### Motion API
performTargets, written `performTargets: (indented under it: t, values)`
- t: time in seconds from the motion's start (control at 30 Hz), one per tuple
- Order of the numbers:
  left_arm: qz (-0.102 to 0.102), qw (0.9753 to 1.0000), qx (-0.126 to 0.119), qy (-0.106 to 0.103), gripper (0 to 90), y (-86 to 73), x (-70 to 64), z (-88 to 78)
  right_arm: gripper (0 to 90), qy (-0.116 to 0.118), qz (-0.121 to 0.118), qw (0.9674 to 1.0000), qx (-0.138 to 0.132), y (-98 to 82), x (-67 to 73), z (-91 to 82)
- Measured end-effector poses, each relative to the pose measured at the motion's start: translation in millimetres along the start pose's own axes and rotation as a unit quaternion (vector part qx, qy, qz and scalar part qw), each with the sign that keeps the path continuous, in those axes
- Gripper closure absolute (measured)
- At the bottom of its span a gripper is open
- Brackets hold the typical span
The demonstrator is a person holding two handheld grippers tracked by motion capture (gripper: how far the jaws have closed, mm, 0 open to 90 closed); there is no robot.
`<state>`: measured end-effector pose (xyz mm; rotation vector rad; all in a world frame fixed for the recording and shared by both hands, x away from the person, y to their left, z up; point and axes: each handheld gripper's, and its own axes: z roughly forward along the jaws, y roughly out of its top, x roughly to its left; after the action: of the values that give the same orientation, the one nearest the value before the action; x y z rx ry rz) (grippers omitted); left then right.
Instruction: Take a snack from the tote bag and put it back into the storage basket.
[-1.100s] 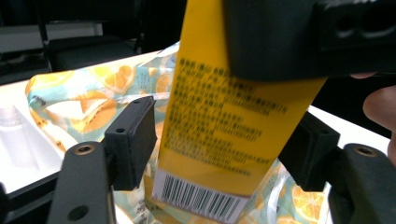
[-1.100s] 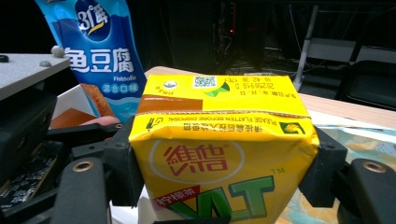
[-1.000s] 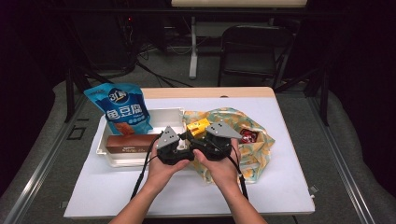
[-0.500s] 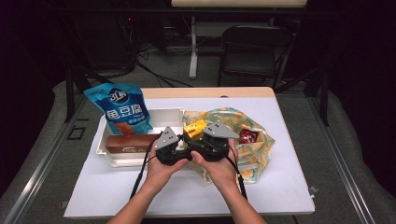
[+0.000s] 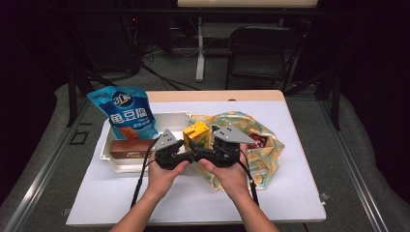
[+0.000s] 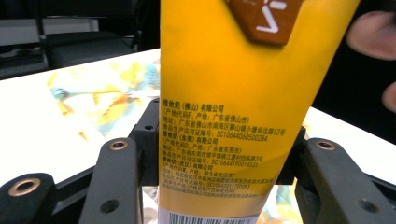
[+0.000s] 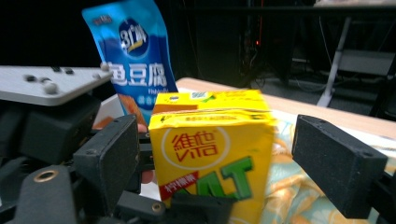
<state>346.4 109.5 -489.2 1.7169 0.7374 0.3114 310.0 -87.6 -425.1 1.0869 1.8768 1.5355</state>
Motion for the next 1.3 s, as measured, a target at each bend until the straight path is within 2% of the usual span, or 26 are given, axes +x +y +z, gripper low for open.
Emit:
performTargets:
  t: [0.07,0.13,0.2,0.23,0.3,0.43,0.63,0.8,1.07,1.17,1.3]
  values:
    - [-0.010,0.9999,-0.006,0.006,50.6,0.0,4.0,-2.7,14.5,0.001,0.003,0.9999,-0.010,3.0,-1.6,-4.8]
    - [-0.012,0.9996,-0.012,0.021,50.7,0.0,6.7,-5.7,14.5,-0.002,0.003,0.9999,-0.014,5.1,-4.3,-8.1]
    - [-0.016,0.9995,-0.015,0.023,50.7,0.4,10.0,-9.1,14.5,-0.007,0.004,0.9998,-0.016,5.5,-8.2,-10.2]
    - [-0.016,0.9997,-0.014,0.015,50.7,0.7,12.3,-11.1,14.5,-0.011,0.004,0.9999,-0.012,5.2,-10.5,-11.4]
    - [-0.016,0.9995,-0.015,0.021,50.7,1.4,15.3,-14.7,14.6,-0.017,0.007,0.9998,-0.010,3.5,-15.9,-13.2]
    - [-0.022,0.9990,-0.024,0.031,50.7,2.4,23.5,-20.8,14.9,-0.032,0.010,0.9994,-0.006,-2.9,-27.9,-18.3]
    - [-0.034,0.9974,-0.030,0.056,50.7,1.0,37.6,-27.0,15.5,-0.055,0.016,0.9983,0.008,-20.2,-47.4,-28.2]
    - [-0.043,0.9958,-0.022,0.078,50.7,-5.9,48.6,-22.2,16.0,-0.071,0.025,0.9971,0.016,-34.5,-60.4,-36.5]
    - [-0.057,0.9922,-0.006,0.111,50.7,-17.6,54.9,-4.4,16.8,-0.086,0.030,0.9955,0.024,-53.3,-76.8,-51.3]
    - [-0.072,0.9897,-0.001,0.124,50.6,-21.6,56.6,2.9,17.1,-0.092,0.033,0.9949,0.027,-57.9,-82.8,-57.2]
    - [-0.078,0.9866,0.002,0.143,50.6,-25.2,57.8,9.3,17.6,-0.097,0.035,0.9944,0.024,-60.7,-87.3,-63.4]
